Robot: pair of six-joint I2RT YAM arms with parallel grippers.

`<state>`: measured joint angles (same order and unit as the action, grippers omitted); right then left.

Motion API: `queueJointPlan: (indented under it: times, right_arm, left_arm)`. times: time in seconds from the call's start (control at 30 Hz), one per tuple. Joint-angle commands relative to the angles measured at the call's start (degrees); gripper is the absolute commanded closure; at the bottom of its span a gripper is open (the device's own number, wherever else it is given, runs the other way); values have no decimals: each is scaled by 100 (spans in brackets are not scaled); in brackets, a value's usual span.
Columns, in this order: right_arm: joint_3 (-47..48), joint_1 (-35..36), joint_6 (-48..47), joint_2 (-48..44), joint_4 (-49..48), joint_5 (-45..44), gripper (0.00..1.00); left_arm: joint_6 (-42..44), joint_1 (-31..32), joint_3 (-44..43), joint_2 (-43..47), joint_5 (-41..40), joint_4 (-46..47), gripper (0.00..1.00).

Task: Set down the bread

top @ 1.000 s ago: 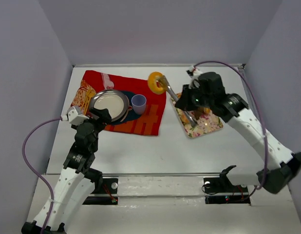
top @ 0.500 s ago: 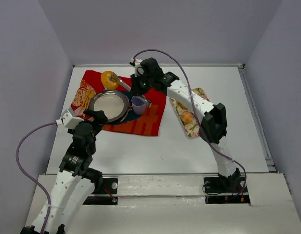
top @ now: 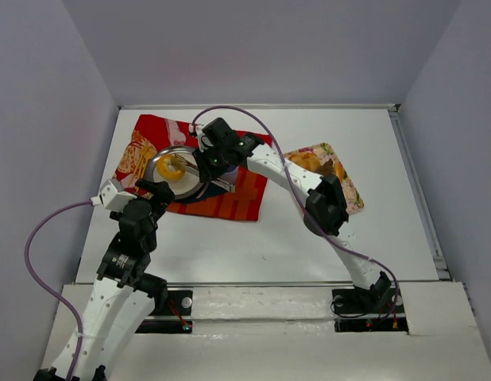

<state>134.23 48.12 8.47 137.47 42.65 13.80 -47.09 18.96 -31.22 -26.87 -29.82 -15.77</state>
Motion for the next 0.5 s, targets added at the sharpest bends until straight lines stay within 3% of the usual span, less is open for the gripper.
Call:
queueJointPlan:
  times: [0.0,0.47]
  right_arm:
    - [262,5,-38,-71,-11,-98,62]
    - [235,57,-214,-396,-38,-97,48]
  left_arm:
    - [-134,-15,-209,42,-278,39,1]
    - [-151,-15,-182,138,-252,-5,1]
